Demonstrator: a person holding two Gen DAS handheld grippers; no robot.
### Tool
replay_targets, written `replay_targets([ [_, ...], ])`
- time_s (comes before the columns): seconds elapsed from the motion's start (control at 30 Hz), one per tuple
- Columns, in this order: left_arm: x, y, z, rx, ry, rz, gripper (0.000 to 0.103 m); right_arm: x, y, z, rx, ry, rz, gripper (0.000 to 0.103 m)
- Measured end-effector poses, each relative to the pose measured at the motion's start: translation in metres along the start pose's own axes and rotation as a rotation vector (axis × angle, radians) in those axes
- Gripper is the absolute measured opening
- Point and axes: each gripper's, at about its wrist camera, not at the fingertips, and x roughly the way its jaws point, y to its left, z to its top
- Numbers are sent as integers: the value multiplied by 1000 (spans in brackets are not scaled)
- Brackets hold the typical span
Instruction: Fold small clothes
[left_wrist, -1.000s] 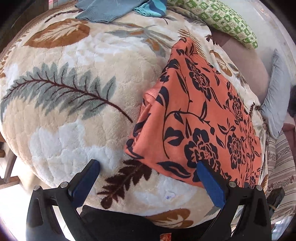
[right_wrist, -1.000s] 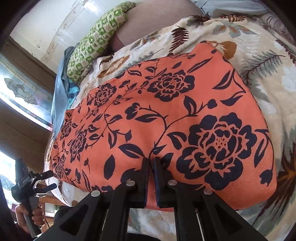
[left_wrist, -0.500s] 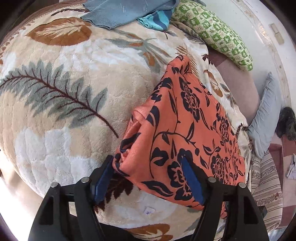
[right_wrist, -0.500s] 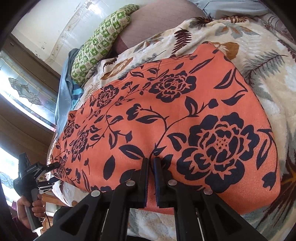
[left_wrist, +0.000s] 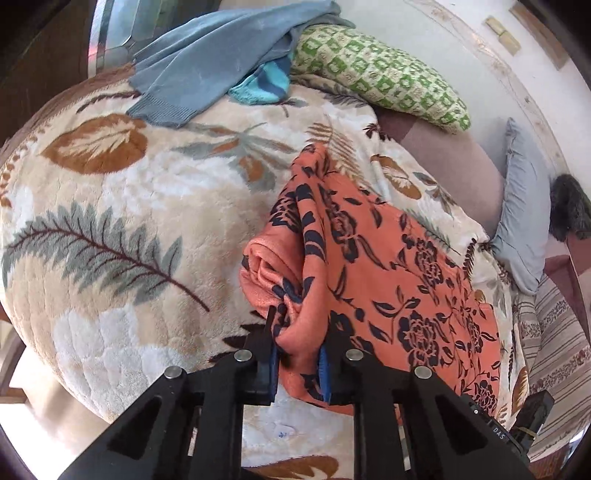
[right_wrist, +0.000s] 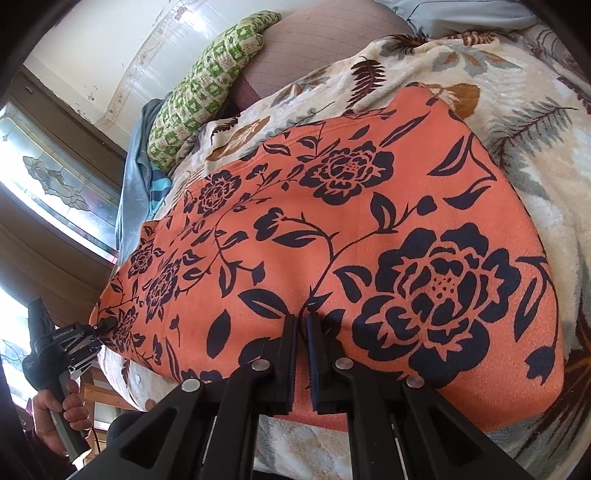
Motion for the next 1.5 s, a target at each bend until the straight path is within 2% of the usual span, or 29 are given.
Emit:
replay_targets([
  [0.23,-45,-87,8,222,-69,-91,17,-9,-14,4,61,16,104,8],
  [0.4,-53,-174,-5,384,-58,-175,17,-32,-22,7,38,-30,151,8],
  [0.57,-24,-262,-48,552,35,-244,18,-67,-50,17,109,-124,238,8],
  [0.67,1,-287,-68,565,163,-304,32,-83,-70,19,184,-166,313,10],
  [0.73,4,-281,-66,502,201,-378,36,-90,-79,16,220,-179,359,12],
  [0.77,1,-275,-63,477,197,-400,47,-92,-82,13,233,-180,373,21],
  [0.8,-4,-268,-59,453,176,-408,58,-93,-85,12,245,-175,379,50],
  [0.87,-16,-253,-46,408,104,-401,68,-94,-89,7,284,-198,391,86],
  [0.93,-22,-236,-35,379,55,-364,72,-88,-91,7,327,-196,456,86],
  [1.0,-16,-221,-27,370,54,-300,73,-81,-90,10,360,-172,489,86],
  [1.17,21,-173,-39,335,137,-156,73,-56,-72,17,384,-65,499,84],
  [1.27,36,-155,-51,317,183,-125,73,-43,-62,20,402,-39,522,84],
  [1.33,41,-151,-57,335,191,-107,73,-33,-58,23,409,8,488,84],
  [1.43,51,-153,-65,391,241,-98,73,-13,-52,28,453,58,466,74],
  [1.47,54,-155,-68,414,263,-87,73,-8,-49,30,464,68,449,69],
  [1.5,58,-156,-71,433,287,-80,74,-4,-46,32,460,73,427,59],
])
